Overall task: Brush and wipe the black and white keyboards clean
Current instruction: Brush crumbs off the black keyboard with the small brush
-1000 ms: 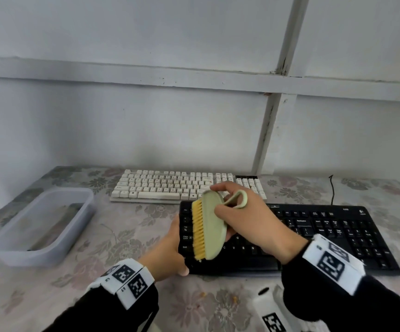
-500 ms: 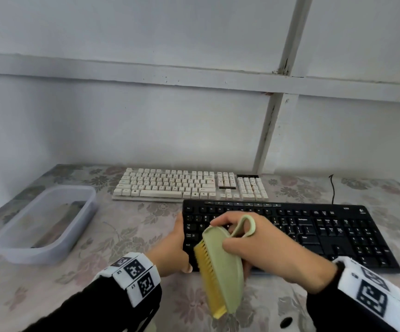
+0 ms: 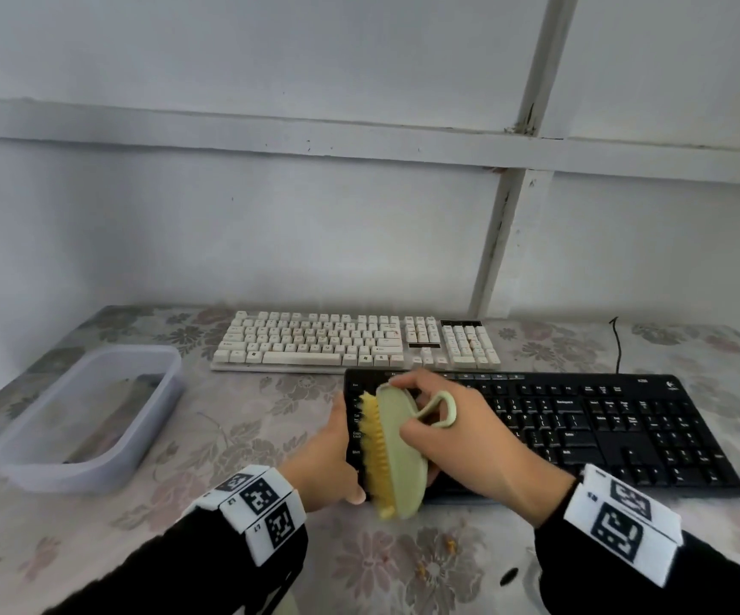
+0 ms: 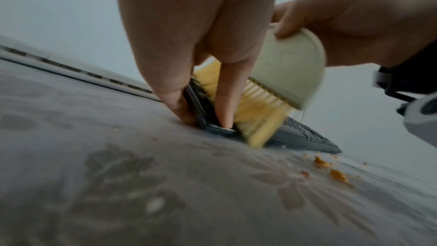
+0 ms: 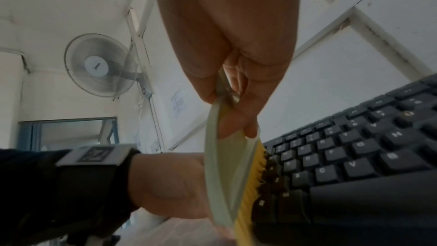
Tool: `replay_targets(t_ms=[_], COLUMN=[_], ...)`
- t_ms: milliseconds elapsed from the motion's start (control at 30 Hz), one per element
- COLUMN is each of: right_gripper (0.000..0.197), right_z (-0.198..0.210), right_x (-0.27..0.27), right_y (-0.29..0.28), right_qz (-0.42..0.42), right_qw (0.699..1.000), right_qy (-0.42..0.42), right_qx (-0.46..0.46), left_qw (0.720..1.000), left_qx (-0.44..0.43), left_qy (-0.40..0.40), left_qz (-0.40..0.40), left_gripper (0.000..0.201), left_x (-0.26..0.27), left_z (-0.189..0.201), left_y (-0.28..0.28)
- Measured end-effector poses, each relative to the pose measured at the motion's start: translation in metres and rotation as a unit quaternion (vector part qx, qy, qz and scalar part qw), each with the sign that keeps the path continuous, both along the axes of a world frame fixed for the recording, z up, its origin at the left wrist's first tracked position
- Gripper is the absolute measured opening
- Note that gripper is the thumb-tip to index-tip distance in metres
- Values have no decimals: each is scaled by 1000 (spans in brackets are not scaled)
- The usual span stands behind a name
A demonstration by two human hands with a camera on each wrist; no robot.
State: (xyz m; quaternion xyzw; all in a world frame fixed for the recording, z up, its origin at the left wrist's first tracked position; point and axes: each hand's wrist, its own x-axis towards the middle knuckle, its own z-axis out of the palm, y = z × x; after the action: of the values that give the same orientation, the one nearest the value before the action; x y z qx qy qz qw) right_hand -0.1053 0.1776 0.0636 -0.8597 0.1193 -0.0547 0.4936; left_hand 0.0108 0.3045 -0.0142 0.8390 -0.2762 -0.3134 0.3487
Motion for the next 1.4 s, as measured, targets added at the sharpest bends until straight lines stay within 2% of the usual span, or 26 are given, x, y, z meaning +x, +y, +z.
replay_targets(t_ms=[133, 300, 433, 533, 667, 733, 833, 933, 1133, 1267, 1400], right_gripper=[37, 38, 39, 37, 37, 38, 36, 15, 3, 11, 19], right_z=[2, 18, 17, 10, 5, 11, 30, 48, 43, 31, 16], right_x=[-10, 8, 21, 15, -6, -17, -28, -32, -20, -10, 7], right_y=[-2, -7, -1, 6, 11, 7, -7, -24, -39, -26, -13], right_qz=[14, -37, -60, -58, -12, -4, -15, -48, -156, -193, -189], right_qw=[999, 998, 996, 997, 999, 1000, 1000, 998, 979, 972, 971], right_qy=[29, -41, -60, -44, 15, 29, 0, -35, -120, -136, -140], right_qx=[6, 41, 29, 5, -29, -3, 16, -19, 56, 4, -33], left_qw=[1000, 997, 994, 994, 997, 998, 999, 999, 999, 998, 998], left_qx=[-3, -54, -90, -87, -66, -55, -47, -27, -34, -35, -42], left_qy=[18, 40, 58, 62, 42, 29, 24, 27, 41, 44, 36], left_qz=[-6, -25, -37, -31, -13, -12, -12, -7, -5, -4, -6], left_gripper=[124, 128, 129, 126, 123, 120, 117, 119, 121, 119, 117], left_x=[3, 9, 11, 9, 5, 1, -1, -2, -1, -2, -4], left_z=[-2, -10, -13, -9, -5, -1, 4, 4, 2, 3, 8], left_y=[1, 2, 3, 4, 3, 4, 4, 5, 4, 4, 5])
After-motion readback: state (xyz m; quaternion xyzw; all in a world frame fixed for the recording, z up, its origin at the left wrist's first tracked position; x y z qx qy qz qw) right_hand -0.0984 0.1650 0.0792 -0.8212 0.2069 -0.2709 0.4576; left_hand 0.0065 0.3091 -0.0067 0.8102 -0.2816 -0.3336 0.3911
